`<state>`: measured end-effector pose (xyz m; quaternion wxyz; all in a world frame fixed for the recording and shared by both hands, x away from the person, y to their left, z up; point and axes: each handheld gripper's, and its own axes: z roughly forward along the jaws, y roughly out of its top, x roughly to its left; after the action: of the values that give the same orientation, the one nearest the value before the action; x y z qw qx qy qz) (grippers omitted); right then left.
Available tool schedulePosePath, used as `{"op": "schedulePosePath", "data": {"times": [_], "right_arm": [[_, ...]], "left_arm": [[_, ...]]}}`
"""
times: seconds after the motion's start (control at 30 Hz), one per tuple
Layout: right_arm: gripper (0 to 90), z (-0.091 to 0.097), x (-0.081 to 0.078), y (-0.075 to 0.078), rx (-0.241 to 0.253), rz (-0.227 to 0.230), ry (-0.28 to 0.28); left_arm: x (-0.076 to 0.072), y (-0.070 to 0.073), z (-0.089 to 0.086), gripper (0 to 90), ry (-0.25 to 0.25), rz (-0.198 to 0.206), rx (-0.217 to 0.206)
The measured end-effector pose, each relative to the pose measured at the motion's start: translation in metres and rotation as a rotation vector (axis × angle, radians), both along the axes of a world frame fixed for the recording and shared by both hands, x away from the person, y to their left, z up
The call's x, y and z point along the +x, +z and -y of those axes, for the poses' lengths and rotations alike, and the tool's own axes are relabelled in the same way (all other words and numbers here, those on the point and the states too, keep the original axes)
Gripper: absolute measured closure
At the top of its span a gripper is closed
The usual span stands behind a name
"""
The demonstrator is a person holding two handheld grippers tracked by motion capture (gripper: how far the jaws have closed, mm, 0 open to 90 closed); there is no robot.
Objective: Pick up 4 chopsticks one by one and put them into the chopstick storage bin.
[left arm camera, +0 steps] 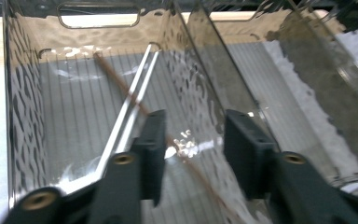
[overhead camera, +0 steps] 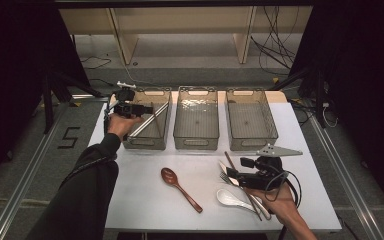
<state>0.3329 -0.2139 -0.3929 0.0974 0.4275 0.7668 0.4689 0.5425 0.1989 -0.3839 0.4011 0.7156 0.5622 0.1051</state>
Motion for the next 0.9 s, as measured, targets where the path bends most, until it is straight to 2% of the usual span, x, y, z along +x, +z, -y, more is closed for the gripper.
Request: {"op": "schedulePosePath", "data": {"times": [0.07,0.17,0.3,0.5,0.6,0.67,0.8,0.9], "right_arm": [[33.2,0.000,0.001,0.000,-0.016,0.001,-0.006],[32.9,0.000,0.002,-0.002,-0.038,-0.011,-0.011],[32.8,0.001,0.005,-0.005,-0.073,-0.032,-0.024],[34.9,0.005,0.011,-0.011,-0.123,-0.072,-0.059],[37.6,0.008,0.015,-0.016,-0.160,-0.099,-0.078],[39.9,0.011,0.018,-0.019,-0.177,-0.114,-0.085],[44.7,0.011,0.023,-0.026,-0.214,-0.158,-0.096],[46.9,0.012,0.030,-0.033,-0.241,-0.190,-0.103]], "left_arm": [[-0.005,0.003,0.002,46.7,-0.017,0.004,-0.005],[-0.018,0.008,0.005,40.5,-0.062,0.025,0.014],[-0.042,0.015,0.004,34.5,-0.095,0.070,-0.033],[-0.080,0.021,0.001,28.6,-0.146,0.118,-0.058],[-0.096,0.019,-0.001,26.9,-0.158,0.138,-0.068],[-0.103,0.017,-0.002,25.8,-0.164,0.134,-0.056],[-0.118,0.010,-0.001,24.1,-0.179,0.135,-0.061],[-0.129,0.003,0.001,22.7,-0.211,0.134,-0.048]]}}
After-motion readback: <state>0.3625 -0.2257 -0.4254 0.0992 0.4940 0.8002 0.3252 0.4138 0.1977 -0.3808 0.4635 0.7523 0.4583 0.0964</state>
